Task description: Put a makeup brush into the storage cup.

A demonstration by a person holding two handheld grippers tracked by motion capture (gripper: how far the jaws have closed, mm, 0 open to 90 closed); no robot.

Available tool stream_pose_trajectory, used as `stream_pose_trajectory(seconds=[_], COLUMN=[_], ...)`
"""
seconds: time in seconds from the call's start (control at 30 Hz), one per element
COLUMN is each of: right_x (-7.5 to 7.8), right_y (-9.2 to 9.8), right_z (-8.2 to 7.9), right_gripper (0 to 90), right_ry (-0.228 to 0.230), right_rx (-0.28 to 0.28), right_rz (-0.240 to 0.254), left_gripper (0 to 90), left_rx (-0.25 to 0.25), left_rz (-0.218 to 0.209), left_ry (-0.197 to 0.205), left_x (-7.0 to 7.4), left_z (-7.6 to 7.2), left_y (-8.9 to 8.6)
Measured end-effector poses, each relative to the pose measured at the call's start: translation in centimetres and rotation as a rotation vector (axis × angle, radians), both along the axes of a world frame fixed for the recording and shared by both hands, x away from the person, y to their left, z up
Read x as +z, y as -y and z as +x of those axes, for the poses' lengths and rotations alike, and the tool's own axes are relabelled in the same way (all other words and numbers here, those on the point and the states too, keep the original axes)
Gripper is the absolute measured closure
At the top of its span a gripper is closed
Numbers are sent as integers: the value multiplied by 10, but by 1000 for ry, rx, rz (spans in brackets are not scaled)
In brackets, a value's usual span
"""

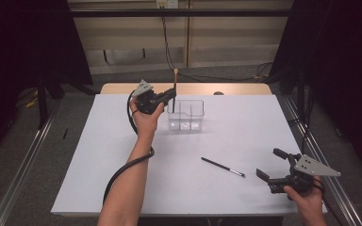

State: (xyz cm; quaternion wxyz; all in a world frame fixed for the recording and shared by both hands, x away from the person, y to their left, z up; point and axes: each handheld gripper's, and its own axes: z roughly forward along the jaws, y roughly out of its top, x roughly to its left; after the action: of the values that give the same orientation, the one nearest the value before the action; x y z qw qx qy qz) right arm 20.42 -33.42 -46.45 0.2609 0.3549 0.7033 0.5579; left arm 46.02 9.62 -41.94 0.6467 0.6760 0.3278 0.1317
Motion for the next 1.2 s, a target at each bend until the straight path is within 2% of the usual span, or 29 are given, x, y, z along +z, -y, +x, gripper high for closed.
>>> stream_pose_trajectory(seconds=[1.2], right_x=[0], right_y=[-1], right_z=[0], right_gripper=[0], right_ry=[-2], right_rx=[5], right_rz=[-3], left_gripper=[833], left_rx=[12], left_rz=[10], left_ry=[-9], left_x=[-13], left_z=[-9], left_y=[-7])
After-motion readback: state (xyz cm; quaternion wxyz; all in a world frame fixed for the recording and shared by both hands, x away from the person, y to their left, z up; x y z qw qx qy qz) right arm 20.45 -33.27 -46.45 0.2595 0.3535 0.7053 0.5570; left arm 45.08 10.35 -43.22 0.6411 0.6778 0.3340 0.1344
